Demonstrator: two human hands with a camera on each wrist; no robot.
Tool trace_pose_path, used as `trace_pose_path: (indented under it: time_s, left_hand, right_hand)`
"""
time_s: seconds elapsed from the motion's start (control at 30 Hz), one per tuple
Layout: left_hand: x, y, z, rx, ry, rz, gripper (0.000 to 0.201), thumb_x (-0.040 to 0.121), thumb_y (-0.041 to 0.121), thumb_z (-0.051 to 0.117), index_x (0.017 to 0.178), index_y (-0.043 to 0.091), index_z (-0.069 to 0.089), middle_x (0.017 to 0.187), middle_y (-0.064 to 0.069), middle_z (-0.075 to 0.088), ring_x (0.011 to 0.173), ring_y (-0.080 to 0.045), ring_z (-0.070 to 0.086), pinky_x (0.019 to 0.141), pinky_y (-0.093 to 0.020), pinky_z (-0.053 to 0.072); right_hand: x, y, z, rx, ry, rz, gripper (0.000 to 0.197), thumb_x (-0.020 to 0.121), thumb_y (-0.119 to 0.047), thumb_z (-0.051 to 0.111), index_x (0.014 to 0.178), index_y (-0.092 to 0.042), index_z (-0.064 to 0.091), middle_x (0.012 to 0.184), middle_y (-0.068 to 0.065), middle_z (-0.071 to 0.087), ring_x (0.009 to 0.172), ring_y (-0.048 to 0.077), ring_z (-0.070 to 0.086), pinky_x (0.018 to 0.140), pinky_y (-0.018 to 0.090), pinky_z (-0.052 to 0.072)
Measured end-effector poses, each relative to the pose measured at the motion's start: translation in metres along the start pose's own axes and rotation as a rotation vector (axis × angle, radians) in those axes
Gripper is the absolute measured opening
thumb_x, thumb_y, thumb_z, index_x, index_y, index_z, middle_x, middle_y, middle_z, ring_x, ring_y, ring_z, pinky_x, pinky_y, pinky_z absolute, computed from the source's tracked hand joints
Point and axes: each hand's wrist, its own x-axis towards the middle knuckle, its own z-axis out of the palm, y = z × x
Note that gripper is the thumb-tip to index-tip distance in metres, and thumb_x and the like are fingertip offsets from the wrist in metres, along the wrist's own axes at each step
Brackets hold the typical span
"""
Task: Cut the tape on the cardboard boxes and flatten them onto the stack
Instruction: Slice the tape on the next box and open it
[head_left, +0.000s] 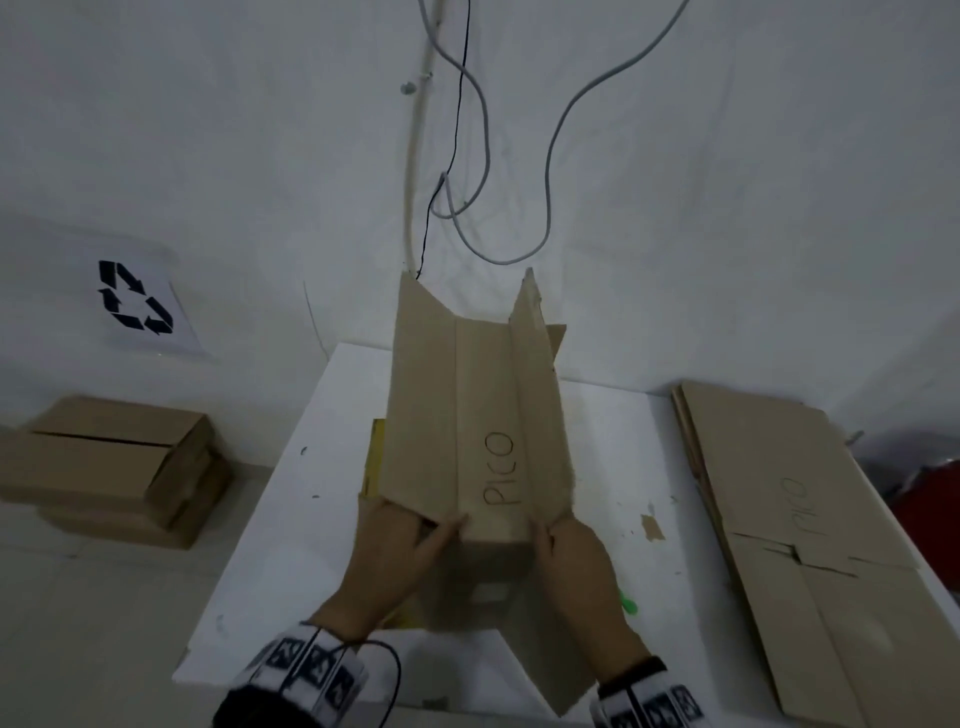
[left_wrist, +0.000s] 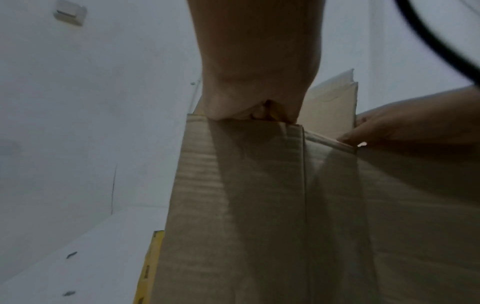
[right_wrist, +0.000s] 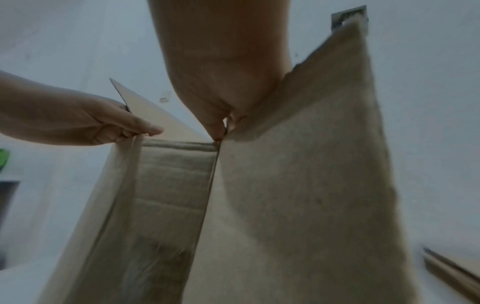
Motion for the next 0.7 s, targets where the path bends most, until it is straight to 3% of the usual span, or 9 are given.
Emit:
trace_pose_path:
  time_s: [0.1,0.2,0.3,0.37,0.43,0.47,0.53,0.6,0.7]
  left_hand:
    - [0.031,-0.014,0.005,0.087,0.017,-0.043,0.016,0.089,0.04,0.063,0.088,0.024,0.064,0.074,0.023,0.058,0.069,0.011,0.056,0.068,-0.005,0.045]
    - [0.054,-0.031,0.006,0.194,0.054,-0.149,0.029,0.088,0.042,0.064,0.064,0.028,0.058,0.053,0.021,0.05,0.053,0.006,0.05,0.055,-0.007,0.034]
    - [0.067,-0.058,0.017,0.252,0.077,-0.278,0.039,0.087,0.047,0.063,0.059,0.02,0.059,0.055,0.014,0.054,0.055,-0.006,0.05,0.069,-0.023,0.039]
    - [0.068,-0.083,0.031,0.257,0.095,-0.351,0.041,0.086,0.046,0.066,0.055,0.02,0.054,0.058,0.007,0.059,0.062,-0.013,0.049,0.082,-0.029,0.038]
    - [0.063,-0.111,0.045,0.27,0.075,-0.4,0.045,0.084,0.045,0.067,0.05,0.024,0.048,0.053,0.01,0.053,0.064,-0.017,0.05,0.095,-0.037,0.034]
    - [0.058,-0.126,0.051,0.267,0.059,-0.412,0.047,0.084,0.047,0.067,0.048,0.024,0.048,0.051,0.011,0.051,0.064,-0.019,0.052,0.097,-0.041,0.035]
    - [0.046,-0.154,0.057,0.263,0.053,-0.389,0.052,0.085,0.054,0.059,0.046,0.022,0.051,0.047,0.007,0.052,0.059,-0.023,0.057,0.084,-0.044,0.045]
    - [0.03,-0.173,0.063,0.309,0.045,-0.365,0.059,0.085,0.058,0.04,0.059,0.012,0.066,0.059,-0.006,0.063,0.064,-0.029,0.062,0.073,-0.042,0.049]
    - [-0.003,-0.182,0.076,0.45,0.023,-0.389,0.055,0.087,0.044,0.038,0.107,0.001,0.066,0.108,-0.02,0.065,0.1,-0.039,0.059,0.092,-0.049,0.042]
  right_hand:
    - [0.041,-0.007,0.001,-0.196,0.185,0.043,0.042,0.098,-0.05,0.046,0.065,-0.025,0.046,0.068,-0.007,0.058,0.065,0.013,0.055,0.076,0.029,0.041]
    - [0.072,-0.004,0.012,-0.271,0.184,0.097,0.049,0.088,-0.067,0.045,0.062,-0.027,0.052,0.062,-0.01,0.058,0.064,0.016,0.056,0.079,0.036,0.037]
    - [0.096,0.004,0.03,-0.178,0.085,0.136,0.055,0.08,-0.077,0.041,0.068,-0.027,0.06,0.073,-0.009,0.062,0.076,0.019,0.057,0.088,0.038,0.039]
    - [0.104,0.016,0.051,-0.113,0.025,0.172,0.057,0.083,-0.075,0.045,0.071,-0.023,0.065,0.071,-0.01,0.063,0.073,0.015,0.056,0.094,0.036,0.042]
    - [0.104,0.033,0.081,-0.021,-0.004,0.179,0.06,0.081,-0.076,0.05,0.069,-0.019,0.067,0.068,-0.008,0.066,0.068,0.013,0.059,0.087,0.037,0.052]
    - [0.105,0.045,0.099,0.019,0.026,0.179,0.067,0.075,-0.083,0.048,0.074,-0.019,0.069,0.076,-0.005,0.07,0.075,0.016,0.063,0.086,0.04,0.053]
    - [0.102,0.069,0.129,0.048,0.049,0.202,0.082,0.07,-0.088,0.046,0.107,-0.018,0.069,0.113,0.003,0.068,0.106,0.024,0.059,0.102,0.045,0.045]
    - [0.089,0.085,0.146,0.03,0.043,0.282,0.083,0.083,-0.067,0.059,0.138,-0.006,0.048,0.141,0.014,0.049,0.13,0.032,0.041,0.115,0.047,0.029]
    - [0.054,0.1,0.16,-0.028,0.122,0.294,0.078,0.095,-0.048,0.055,0.149,0.002,0.028,0.153,0.021,0.028,0.141,0.036,0.025,0.121,0.045,0.018]
